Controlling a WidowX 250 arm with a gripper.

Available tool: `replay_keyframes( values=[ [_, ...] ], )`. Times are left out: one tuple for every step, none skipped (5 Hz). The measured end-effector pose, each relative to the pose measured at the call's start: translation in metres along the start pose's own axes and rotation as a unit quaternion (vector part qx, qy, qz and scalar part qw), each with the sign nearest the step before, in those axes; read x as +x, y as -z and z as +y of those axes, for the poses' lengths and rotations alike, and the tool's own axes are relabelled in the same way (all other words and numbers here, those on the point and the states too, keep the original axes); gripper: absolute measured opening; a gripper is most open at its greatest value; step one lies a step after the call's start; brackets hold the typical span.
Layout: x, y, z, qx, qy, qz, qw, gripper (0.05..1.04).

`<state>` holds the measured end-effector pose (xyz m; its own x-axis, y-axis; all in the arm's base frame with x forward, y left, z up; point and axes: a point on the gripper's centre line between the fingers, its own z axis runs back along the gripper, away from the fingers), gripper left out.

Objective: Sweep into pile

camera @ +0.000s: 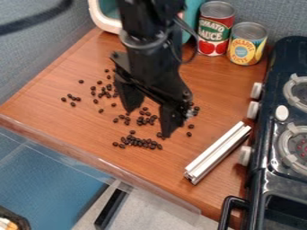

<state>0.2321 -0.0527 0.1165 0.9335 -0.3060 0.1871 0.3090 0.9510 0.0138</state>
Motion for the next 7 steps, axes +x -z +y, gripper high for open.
replay_keyframes(
  values=[
    [0.018, 0.018, -0.009, -0.001, 0.015, -0.014, 0.9998, 0.999],
    [0.034, 0.035, -0.019, 0.001, 0.027, -0.024, 0.9993, 0.999],
    [0.05, 0.06, -0.041, -0.002, 0.048, -0.026, 0.9985, 0.999],
    [0.061, 0.078, -0.052, -0.003, 0.051, -0.025, 0.9983, 0.999],
    [0.062, 0.093, -0.059, -0.005, 0.053, -0.021, 0.9984, 0.999],
    [0.063, 0.094, -0.062, 0.001, 0.06, -0.024, 0.9979, 0.999],
    [0.058, 0.097, -0.061, 0.004, 0.065, -0.023, 0.9976, 0.953]
  ],
)
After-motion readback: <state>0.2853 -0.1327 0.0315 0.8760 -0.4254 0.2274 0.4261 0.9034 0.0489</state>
